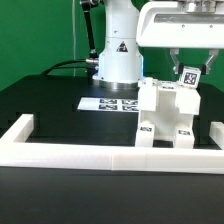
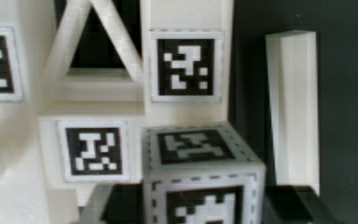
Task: Assemble chair
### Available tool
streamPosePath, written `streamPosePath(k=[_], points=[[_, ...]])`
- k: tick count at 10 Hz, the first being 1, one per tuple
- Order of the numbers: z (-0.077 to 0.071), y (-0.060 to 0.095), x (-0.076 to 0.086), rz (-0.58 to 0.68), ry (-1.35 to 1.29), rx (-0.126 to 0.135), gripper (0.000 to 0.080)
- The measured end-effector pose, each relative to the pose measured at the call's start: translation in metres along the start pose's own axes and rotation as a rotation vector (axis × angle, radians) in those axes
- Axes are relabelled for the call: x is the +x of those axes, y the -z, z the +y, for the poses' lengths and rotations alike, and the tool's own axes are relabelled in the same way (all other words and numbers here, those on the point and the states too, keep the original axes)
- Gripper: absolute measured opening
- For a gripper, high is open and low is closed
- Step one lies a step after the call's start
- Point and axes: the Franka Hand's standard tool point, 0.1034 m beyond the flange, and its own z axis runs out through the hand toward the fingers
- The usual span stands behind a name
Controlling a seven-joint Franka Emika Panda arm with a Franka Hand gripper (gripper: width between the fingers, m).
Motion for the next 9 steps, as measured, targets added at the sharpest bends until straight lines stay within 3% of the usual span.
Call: streamPosePath(k=[1,5,9], points=[[0.0,0.0,0.0,0.0,0.0,0.0,0.0285],[0.0,0.0,0.0,0.0,-0.03,0.0,0.0285],[-0.0001,0.0,0.0,0.0,-0.275,0.001,0.0287]])
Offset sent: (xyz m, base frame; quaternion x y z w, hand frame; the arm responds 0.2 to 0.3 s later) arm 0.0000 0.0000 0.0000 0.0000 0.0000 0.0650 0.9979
